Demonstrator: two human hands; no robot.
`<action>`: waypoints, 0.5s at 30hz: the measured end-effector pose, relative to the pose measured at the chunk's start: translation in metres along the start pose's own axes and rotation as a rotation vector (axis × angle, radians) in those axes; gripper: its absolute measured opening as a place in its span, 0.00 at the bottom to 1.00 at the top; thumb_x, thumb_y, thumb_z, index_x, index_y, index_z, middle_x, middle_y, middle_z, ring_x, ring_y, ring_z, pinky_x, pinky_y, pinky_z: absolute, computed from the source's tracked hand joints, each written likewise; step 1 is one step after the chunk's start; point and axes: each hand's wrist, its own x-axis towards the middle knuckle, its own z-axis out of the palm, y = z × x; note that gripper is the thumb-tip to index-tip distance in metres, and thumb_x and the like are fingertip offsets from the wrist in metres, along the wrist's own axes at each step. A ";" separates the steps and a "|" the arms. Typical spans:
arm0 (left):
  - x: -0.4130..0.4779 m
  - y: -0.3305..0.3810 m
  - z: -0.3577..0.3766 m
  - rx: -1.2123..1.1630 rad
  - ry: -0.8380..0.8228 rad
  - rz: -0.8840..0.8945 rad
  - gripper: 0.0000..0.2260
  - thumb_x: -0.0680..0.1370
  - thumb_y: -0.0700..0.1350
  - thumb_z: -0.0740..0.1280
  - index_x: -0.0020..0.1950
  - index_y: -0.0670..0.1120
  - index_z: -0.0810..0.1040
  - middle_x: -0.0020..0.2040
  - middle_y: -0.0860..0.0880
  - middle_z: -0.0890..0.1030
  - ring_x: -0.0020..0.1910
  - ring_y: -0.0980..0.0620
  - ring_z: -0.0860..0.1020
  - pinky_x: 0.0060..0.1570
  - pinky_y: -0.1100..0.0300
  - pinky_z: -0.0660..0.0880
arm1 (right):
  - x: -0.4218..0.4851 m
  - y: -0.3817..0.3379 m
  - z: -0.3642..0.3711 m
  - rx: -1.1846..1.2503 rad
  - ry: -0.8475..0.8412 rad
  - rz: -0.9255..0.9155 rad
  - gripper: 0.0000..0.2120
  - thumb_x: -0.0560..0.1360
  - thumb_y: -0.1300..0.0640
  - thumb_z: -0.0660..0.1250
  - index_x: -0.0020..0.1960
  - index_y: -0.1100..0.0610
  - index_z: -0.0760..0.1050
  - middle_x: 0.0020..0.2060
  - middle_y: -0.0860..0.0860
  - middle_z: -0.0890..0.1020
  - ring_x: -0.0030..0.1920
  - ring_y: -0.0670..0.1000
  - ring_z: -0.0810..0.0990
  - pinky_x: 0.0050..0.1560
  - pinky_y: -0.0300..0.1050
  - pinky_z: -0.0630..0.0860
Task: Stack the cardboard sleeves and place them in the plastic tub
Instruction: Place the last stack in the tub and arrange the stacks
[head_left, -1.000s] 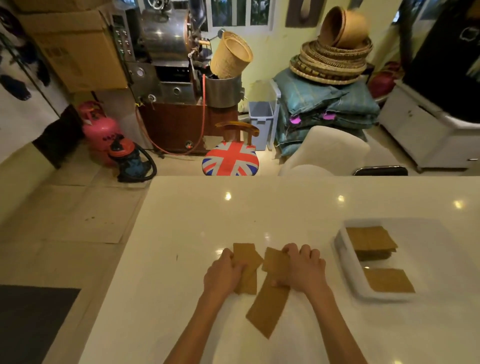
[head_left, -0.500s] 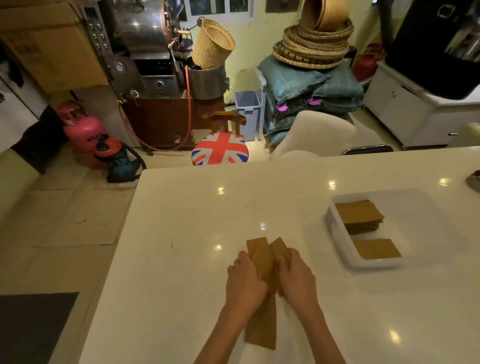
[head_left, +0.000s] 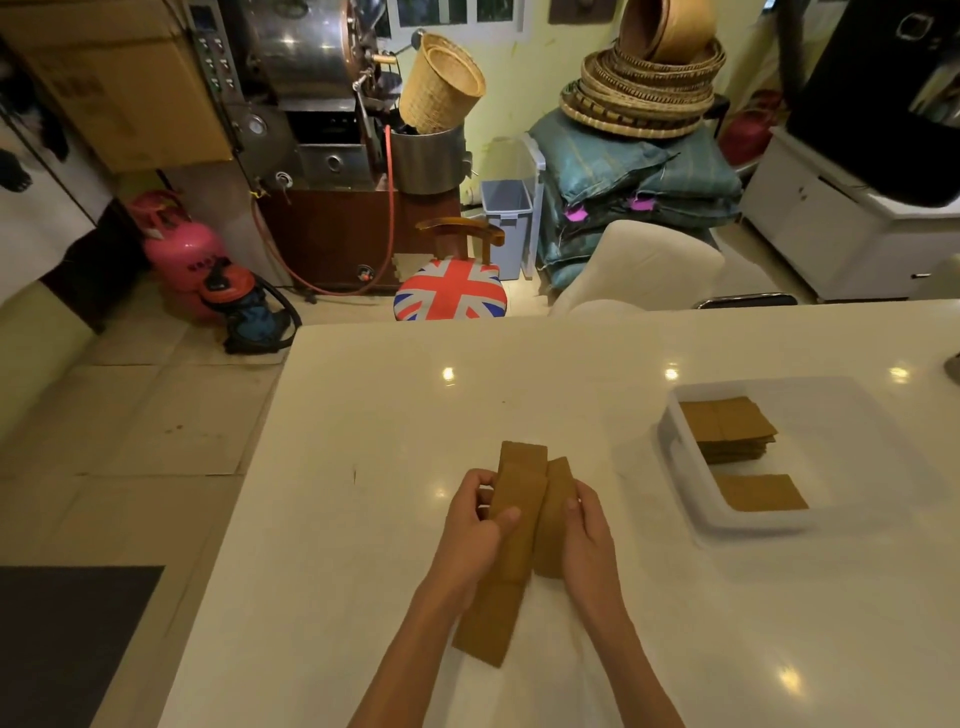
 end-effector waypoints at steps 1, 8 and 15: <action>0.000 0.002 0.000 0.006 0.005 0.008 0.09 0.80 0.43 0.67 0.55 0.56 0.72 0.55 0.48 0.79 0.53 0.46 0.81 0.50 0.49 0.83 | -0.001 -0.001 0.000 0.025 -0.017 -0.002 0.13 0.84 0.50 0.50 0.66 0.45 0.67 0.56 0.41 0.75 0.54 0.43 0.75 0.55 0.37 0.71; 0.007 0.018 -0.029 -0.367 -0.003 0.121 0.13 0.79 0.40 0.69 0.61 0.50 0.73 0.56 0.45 0.83 0.52 0.43 0.84 0.49 0.45 0.83 | 0.010 0.003 -0.011 0.226 0.016 0.061 0.09 0.83 0.53 0.57 0.58 0.49 0.75 0.53 0.46 0.82 0.55 0.47 0.79 0.57 0.46 0.76; -0.002 0.002 0.001 0.054 0.036 0.447 0.17 0.79 0.43 0.67 0.61 0.60 0.67 0.61 0.57 0.76 0.58 0.55 0.78 0.54 0.62 0.79 | -0.023 -0.035 0.015 0.633 -0.276 0.104 0.23 0.81 0.42 0.50 0.62 0.54 0.77 0.56 0.54 0.84 0.59 0.53 0.82 0.58 0.48 0.76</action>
